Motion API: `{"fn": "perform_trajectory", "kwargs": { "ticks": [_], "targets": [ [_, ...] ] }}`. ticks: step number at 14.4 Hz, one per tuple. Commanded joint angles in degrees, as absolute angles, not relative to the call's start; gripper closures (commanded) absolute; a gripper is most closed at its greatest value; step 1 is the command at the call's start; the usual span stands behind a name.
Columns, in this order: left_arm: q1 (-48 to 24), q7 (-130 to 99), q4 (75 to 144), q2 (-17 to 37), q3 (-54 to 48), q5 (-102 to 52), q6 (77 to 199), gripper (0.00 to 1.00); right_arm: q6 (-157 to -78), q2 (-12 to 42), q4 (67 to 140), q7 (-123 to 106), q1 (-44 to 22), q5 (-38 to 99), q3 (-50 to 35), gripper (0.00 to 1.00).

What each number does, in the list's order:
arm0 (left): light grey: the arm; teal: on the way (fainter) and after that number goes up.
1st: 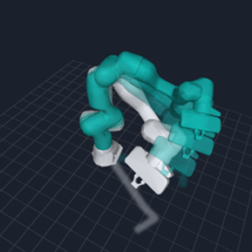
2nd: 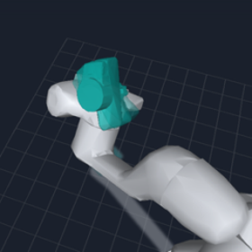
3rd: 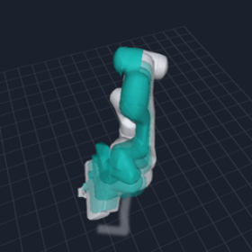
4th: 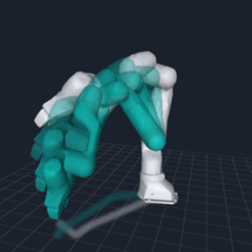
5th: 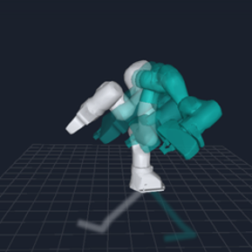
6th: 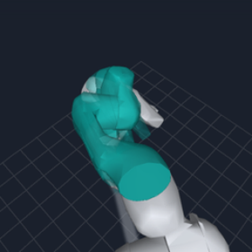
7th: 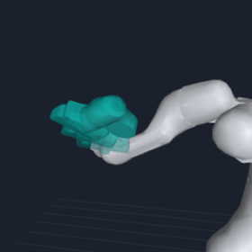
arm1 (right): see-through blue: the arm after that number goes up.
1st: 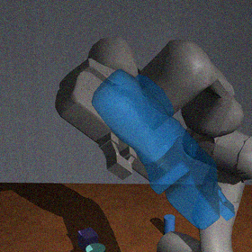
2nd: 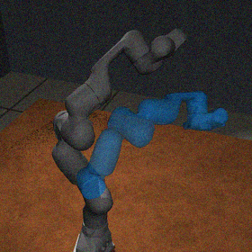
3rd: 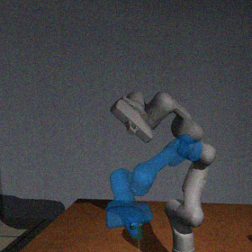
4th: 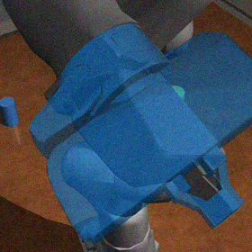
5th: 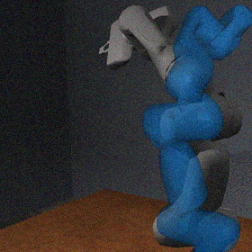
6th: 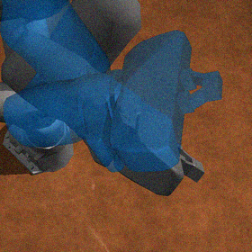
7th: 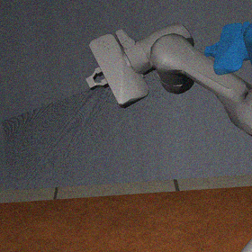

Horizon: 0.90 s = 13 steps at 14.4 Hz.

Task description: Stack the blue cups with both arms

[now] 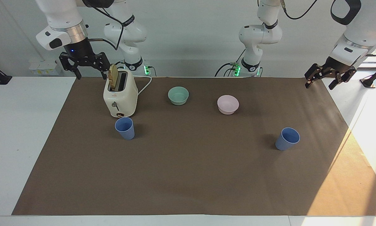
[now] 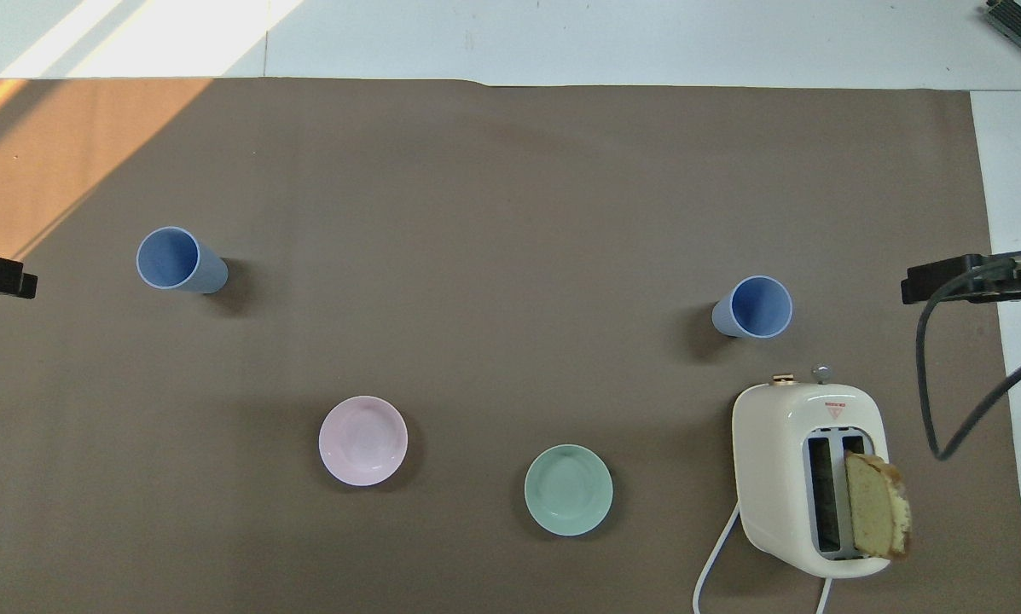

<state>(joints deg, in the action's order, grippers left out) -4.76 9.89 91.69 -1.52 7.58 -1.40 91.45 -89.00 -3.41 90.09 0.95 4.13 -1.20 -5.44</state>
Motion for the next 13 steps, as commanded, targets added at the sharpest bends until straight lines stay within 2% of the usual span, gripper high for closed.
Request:
{"fn": "perform_trajectory", "kwargs": {
  "ticks": [1,13],
  "targets": [
    [-4.9,9.8,92.0,-2.5,7.6,-1.0,90.7,0.0,-89.1,-4.1,90.6,1.8,4.6,-1.1,-5.7,0.0],
    [-4.9,9.2,91.9,-2.5,7.6,-1.0,90.7,0.0,-89.2,-4.1,90.6,1.8,4.6,-1.1,-5.7,0.0]
  ]
}}
